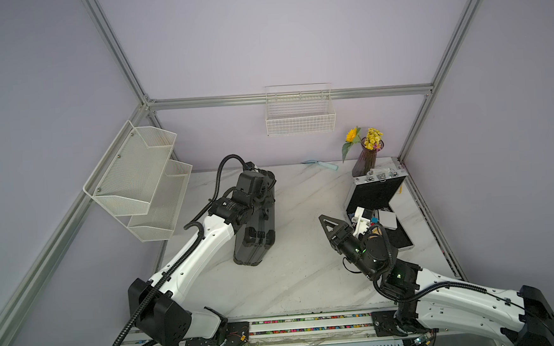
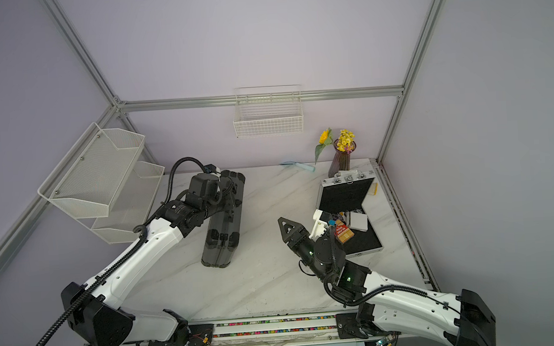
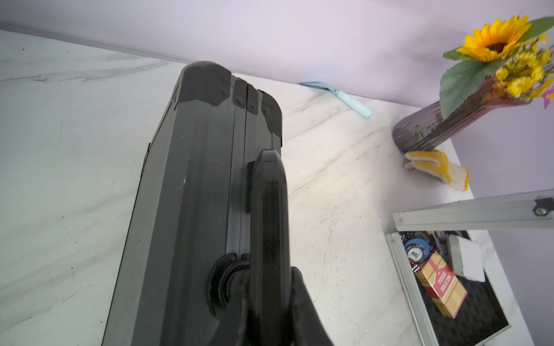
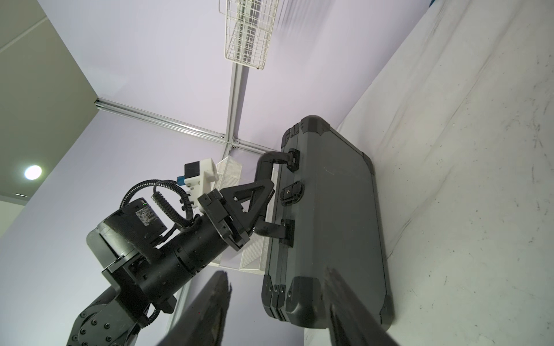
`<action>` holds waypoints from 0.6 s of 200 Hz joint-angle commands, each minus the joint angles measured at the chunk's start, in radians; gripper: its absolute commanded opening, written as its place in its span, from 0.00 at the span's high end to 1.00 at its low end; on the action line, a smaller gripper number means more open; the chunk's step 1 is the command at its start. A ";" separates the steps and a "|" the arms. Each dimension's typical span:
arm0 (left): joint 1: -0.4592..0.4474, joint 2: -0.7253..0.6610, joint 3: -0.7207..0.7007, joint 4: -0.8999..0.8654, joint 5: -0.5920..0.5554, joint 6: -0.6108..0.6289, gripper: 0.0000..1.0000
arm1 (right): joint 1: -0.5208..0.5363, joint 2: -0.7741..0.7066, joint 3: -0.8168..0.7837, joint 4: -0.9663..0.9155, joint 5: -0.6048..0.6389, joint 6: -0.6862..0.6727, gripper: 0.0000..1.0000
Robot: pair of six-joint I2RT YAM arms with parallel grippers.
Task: Open the poker set cases
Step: Adjust the poker set case at the center of the board.
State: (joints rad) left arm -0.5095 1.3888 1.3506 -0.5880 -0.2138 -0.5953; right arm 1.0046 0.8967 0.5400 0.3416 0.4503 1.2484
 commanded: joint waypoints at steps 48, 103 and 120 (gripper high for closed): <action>0.046 -0.210 0.012 0.592 -0.048 -0.256 1.00 | -0.011 0.215 0.221 -0.098 -0.154 -0.210 0.37; 0.045 -0.115 0.045 0.782 -0.017 -0.353 1.00 | -0.011 0.187 0.245 -0.116 -0.101 -0.323 0.37; 0.046 -0.055 0.105 0.798 -0.001 -0.379 1.00 | -0.010 0.177 0.280 -0.171 -0.086 -0.375 0.37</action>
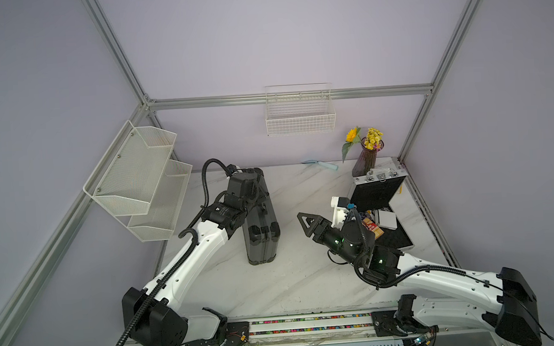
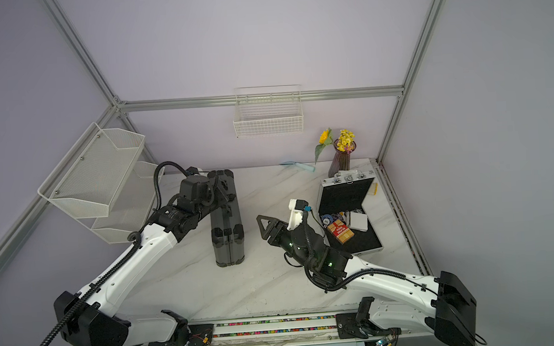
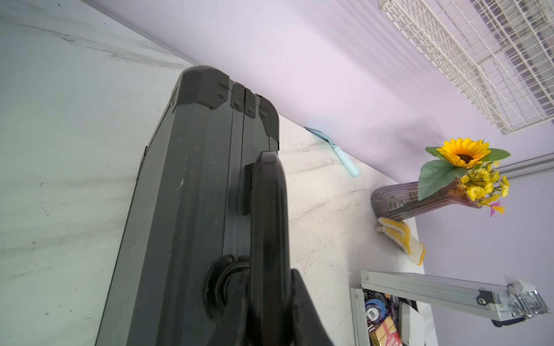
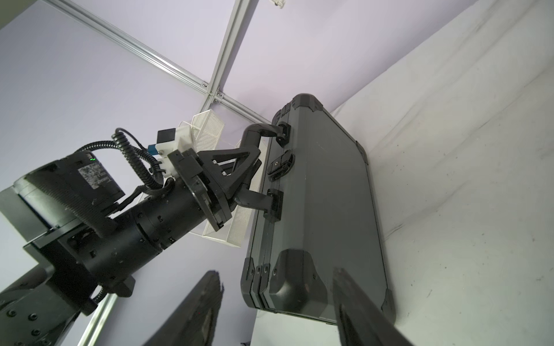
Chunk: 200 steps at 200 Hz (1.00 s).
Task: Open the poker set cases
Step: Adjust the poker set case at the center of the board.
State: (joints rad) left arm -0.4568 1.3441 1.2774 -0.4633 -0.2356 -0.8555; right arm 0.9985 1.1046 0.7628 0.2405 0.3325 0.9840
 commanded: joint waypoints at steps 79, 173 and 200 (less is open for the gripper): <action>-0.047 0.221 0.423 0.740 0.020 -0.215 1.00 | -0.004 -0.133 0.059 -0.135 0.117 -0.168 0.37; -0.056 -0.150 0.130 0.720 -0.201 -0.245 1.00 | -0.004 -0.069 0.107 -0.157 0.089 -0.228 0.37; 0.012 -0.360 -0.113 0.605 -0.257 -0.312 1.00 | -0.004 0.037 0.171 -0.205 0.016 -0.299 0.36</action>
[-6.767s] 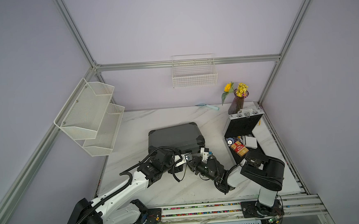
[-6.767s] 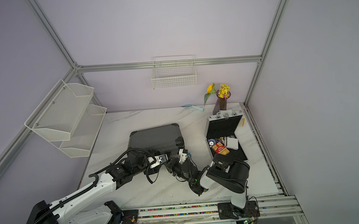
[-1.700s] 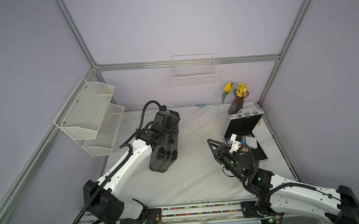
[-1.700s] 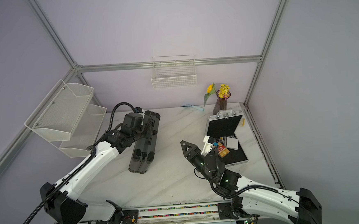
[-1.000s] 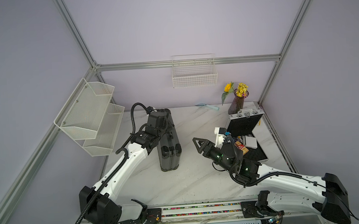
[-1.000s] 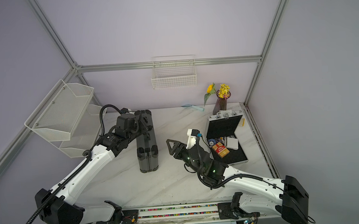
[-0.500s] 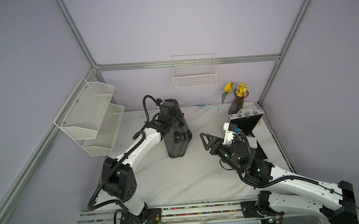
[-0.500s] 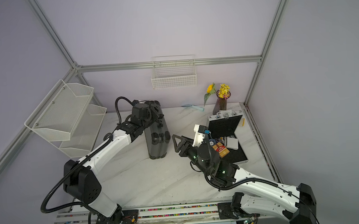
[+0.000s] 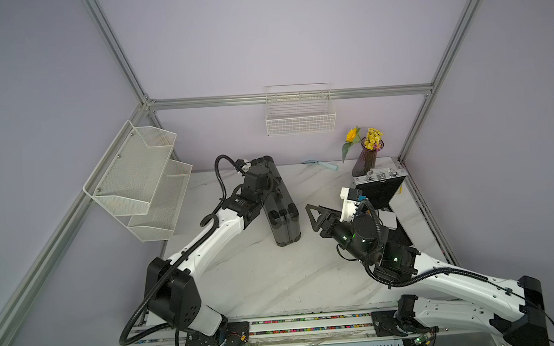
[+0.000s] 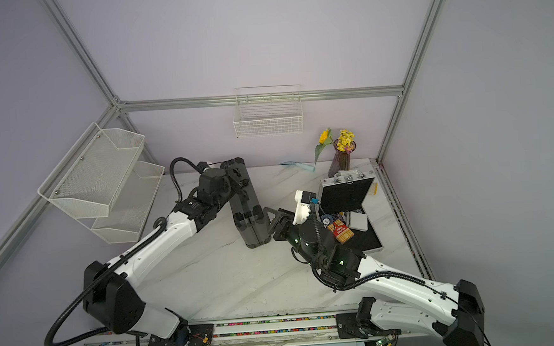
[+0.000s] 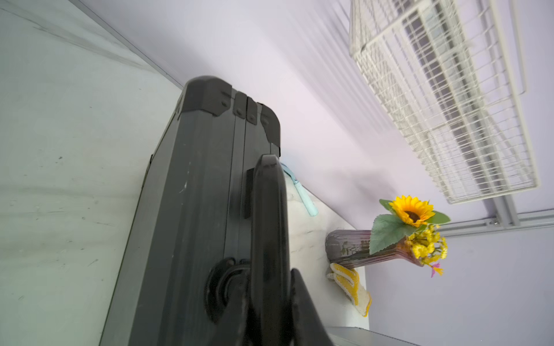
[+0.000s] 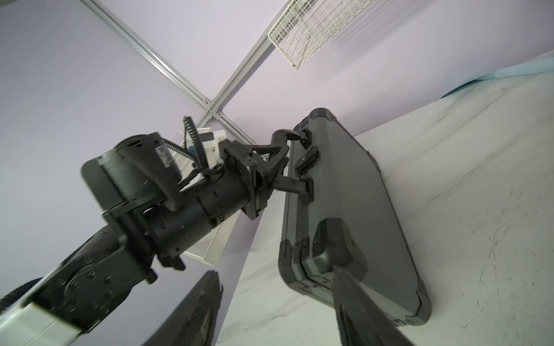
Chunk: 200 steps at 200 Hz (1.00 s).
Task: Open the poker set cases
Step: Adjust the poker set case at the center of the board.
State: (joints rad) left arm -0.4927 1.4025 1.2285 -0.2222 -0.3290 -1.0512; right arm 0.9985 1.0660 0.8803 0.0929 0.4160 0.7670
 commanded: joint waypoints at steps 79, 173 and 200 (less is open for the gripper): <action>0.114 -0.895 -0.530 -0.077 -0.167 -0.313 1.00 | 0.046 0.277 0.080 -0.003 -0.219 -0.170 0.36; 0.114 -1.095 -0.581 -0.270 -0.202 -0.323 1.00 | 0.438 0.476 0.078 0.283 -0.023 -0.722 0.03; 0.114 -1.129 -0.582 -0.338 -0.196 -0.335 1.00 | 0.498 0.568 0.125 0.306 0.157 -0.866 0.03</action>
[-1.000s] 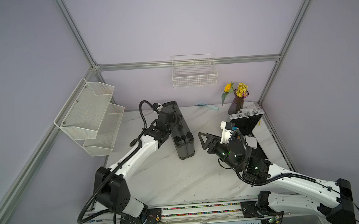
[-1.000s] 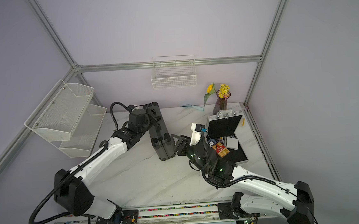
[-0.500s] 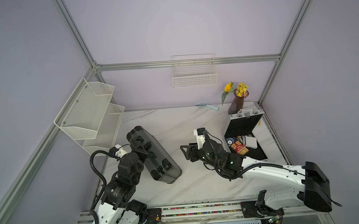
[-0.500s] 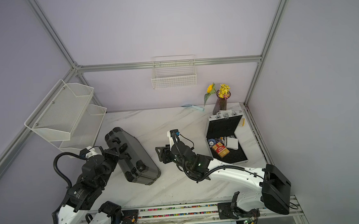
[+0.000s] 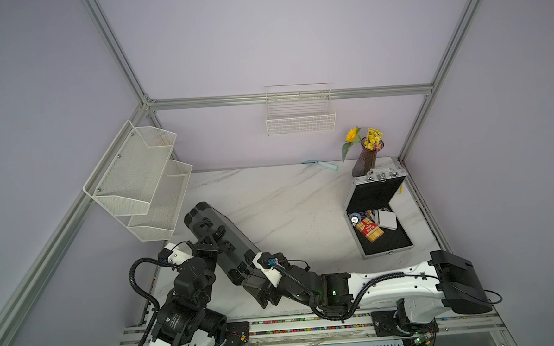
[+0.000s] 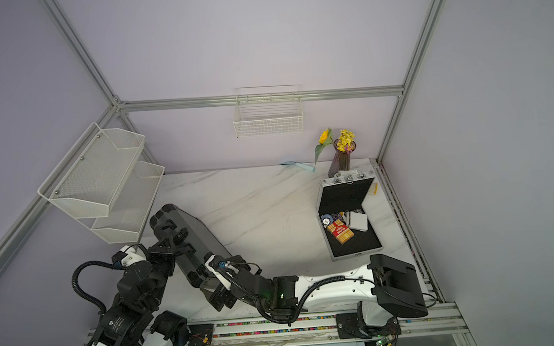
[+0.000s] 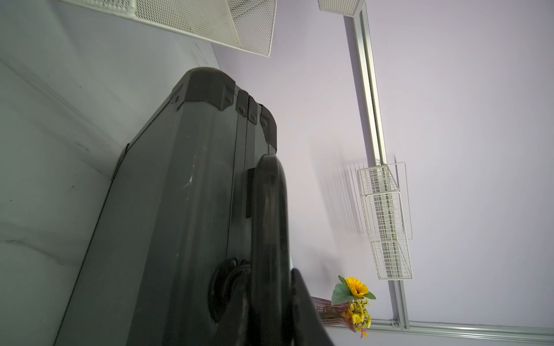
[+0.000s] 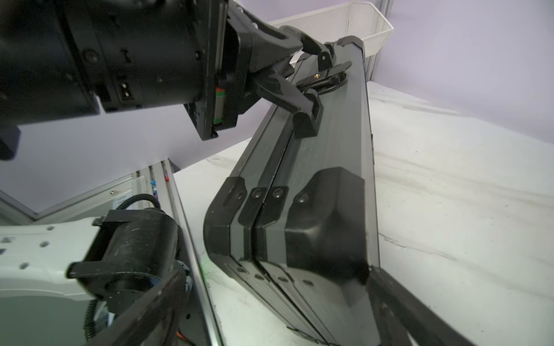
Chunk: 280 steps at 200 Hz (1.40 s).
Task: Open the poker set cases
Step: Adjust the poker set case at the center of the board.
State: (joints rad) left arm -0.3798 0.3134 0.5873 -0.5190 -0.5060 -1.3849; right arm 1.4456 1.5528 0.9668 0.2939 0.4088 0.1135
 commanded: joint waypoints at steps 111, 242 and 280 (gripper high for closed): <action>0.001 -0.118 -0.027 -0.149 0.121 -0.090 1.00 | 0.076 0.323 0.061 0.421 0.512 -0.501 0.03; 0.001 -0.106 0.000 -0.374 0.108 -0.139 1.00 | 0.022 0.199 -0.050 0.379 0.508 -0.348 0.03; 0.001 -0.094 -0.041 -0.432 0.160 -0.196 1.00 | 0.019 0.191 -0.040 0.375 0.538 -0.331 0.03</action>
State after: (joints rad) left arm -0.3611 0.1997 0.5873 -0.7284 -0.5053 -1.4944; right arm 1.5043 1.7542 0.8742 0.5732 0.8665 -0.2661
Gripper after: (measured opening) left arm 0.176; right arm 0.972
